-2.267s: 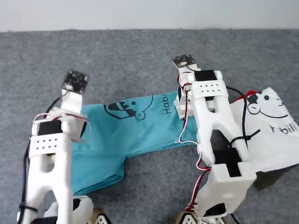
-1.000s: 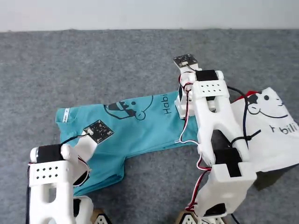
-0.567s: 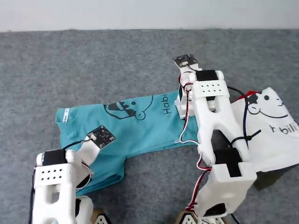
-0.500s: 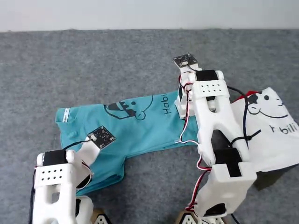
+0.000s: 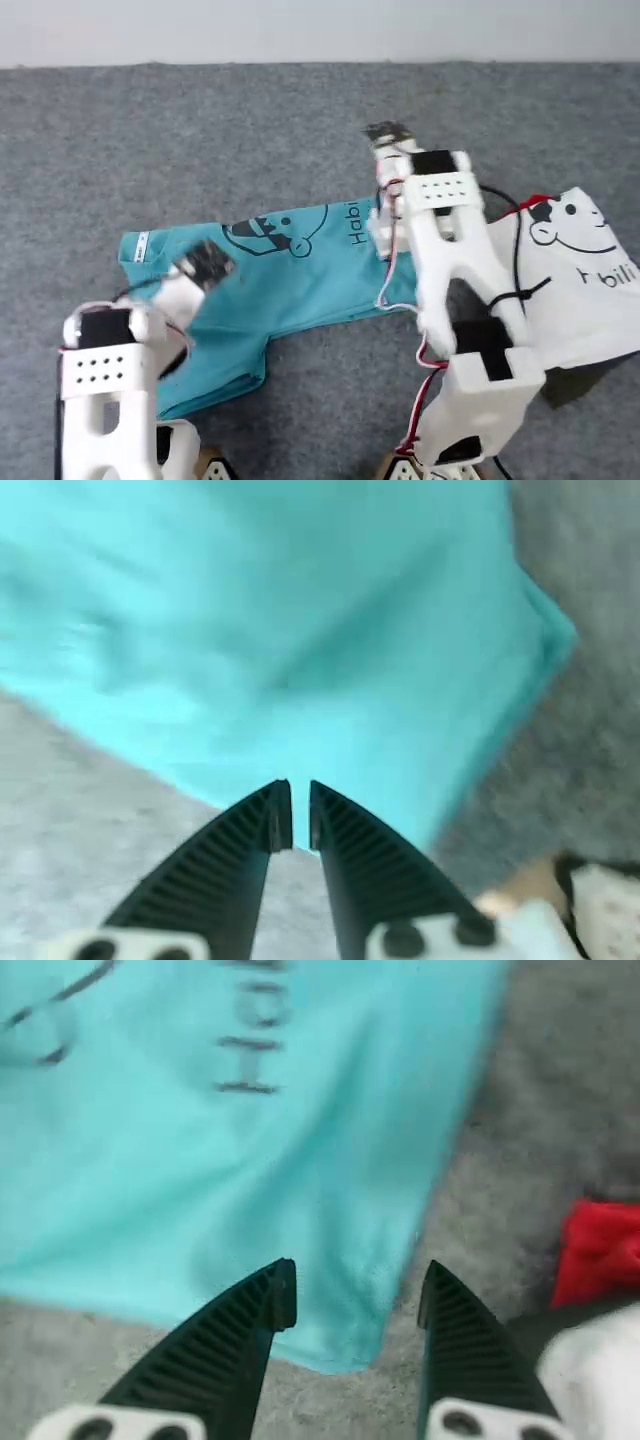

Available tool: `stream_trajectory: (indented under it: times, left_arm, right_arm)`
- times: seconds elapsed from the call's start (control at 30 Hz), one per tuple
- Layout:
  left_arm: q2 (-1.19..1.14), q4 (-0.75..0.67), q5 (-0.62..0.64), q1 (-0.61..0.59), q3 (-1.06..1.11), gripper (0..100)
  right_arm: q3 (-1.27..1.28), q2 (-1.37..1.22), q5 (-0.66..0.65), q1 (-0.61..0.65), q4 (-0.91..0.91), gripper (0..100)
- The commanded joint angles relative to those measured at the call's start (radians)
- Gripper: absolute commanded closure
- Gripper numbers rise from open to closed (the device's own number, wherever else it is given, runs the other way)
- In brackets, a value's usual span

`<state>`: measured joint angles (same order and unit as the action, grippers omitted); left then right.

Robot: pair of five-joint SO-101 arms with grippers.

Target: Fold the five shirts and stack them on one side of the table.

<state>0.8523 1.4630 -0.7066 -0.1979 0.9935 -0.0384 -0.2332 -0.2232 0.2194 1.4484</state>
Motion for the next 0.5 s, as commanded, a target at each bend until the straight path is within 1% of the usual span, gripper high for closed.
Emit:
stream_trajectory:
  times: [0.0, 0.1, 0.13, 0.2, 0.27, 0.33, 0.4, 0.47]
  left_arm:
    - [0.015, -0.009, 0.107, 0.000, -0.177, 96]
    - [0.015, -0.018, 0.153, 0.000, -0.286, 96]
    - [0.015, -0.046, 0.166, 0.000, -0.308, 96]
    - [0.014, -0.149, 0.221, 0.000, -0.315, 96]
    - [0.006, -0.259, 0.307, 0.000, -0.309, 96]
    - [-0.002, -0.344, 0.391, 0.000, -0.283, 96]
    - [-0.031, -0.371, 0.433, 0.000, -0.265, 96]
    - [-0.068, -0.370, 0.430, 0.000, -0.255, 96]
  right_arm:
    - [-0.005, 0.114, -0.026, 0.044, 0.015, 79.0]
    - [-0.003, 0.163, -0.025, 0.008, -0.051, 79.0]
    - [-0.003, 0.165, -0.025, -0.010, -0.090, 79.0]
    - [0.000, 0.162, -0.023, -0.047, -0.203, 79.0]
    - [-0.002, 0.131, -0.020, -0.071, -0.315, 79.0]
    - [-0.006, 0.081, 0.018, -0.077, -0.400, 78.7]
    - [-0.006, 0.015, 0.043, -0.074, -0.470, 78.7]
    - [-0.020, -0.061, 0.048, -0.074, -0.515, 78.7]
